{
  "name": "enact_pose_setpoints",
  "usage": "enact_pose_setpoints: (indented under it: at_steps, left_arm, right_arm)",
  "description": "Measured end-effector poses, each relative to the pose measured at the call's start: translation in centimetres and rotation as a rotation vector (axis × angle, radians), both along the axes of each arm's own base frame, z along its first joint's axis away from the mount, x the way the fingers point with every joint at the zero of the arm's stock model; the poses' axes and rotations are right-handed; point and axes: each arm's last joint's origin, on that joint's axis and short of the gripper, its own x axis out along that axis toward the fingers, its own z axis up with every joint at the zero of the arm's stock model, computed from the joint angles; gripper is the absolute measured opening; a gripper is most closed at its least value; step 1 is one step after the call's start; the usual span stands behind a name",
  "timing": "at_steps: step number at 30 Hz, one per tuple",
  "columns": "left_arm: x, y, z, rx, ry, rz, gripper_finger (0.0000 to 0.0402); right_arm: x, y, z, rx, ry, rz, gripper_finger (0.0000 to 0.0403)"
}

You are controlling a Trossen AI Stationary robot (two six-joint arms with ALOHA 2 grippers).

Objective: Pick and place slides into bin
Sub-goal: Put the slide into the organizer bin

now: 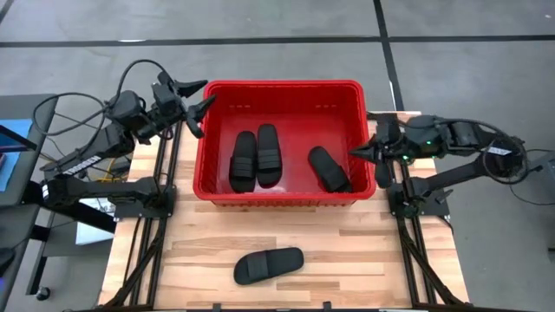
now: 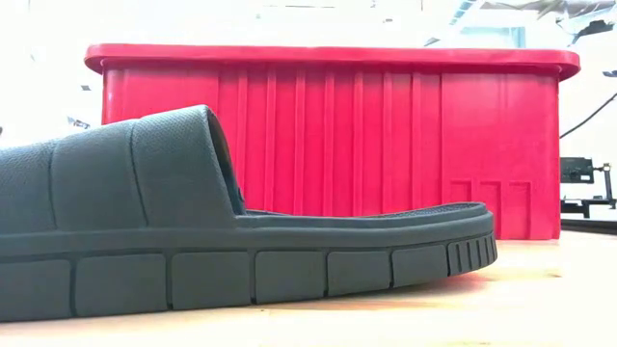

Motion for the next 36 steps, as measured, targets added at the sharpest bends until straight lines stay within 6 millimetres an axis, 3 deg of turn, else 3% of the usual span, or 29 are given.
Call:
enact_pose_setpoints:
  at_steps: [5, 12, 20, 25, 36]
  left_arm:
    - [0.1, -0.2, 0.0, -0.19, -0.119, -0.085, 0.0218]
    - [0.2, -0.8, 0.5, -0.088, -0.097, -0.266, 0.0218]
    - [-0.6, -2.1, 2.0, -0.001, 0.119, -0.407, 0.0213]
    - [-0.8, -2.4, 2.8, -0.041, 0.227, -0.281, 0.0186]
    - [-1.0, -1.4, 3.3, -0.114, 0.171, 0.133, 0.0154]
  right_arm:
    - [-0.2, 0.5, 0.2, -0.036, -0.018, 0.004, 0.0001]
    - [0.4, 0.8, 0.1, -0.059, -0.019, 0.027, 0.0001]
    - [1.2, 0.9, -0.2, -0.049, -0.001, 0.023, 0.0001]
    - [1.8, 1.1, -0.4, -0.035, 0.011, 0.019, 0.0001]
    - [2.9, 1.7, -0.7, -0.05, 0.028, 0.024, 0.0001]
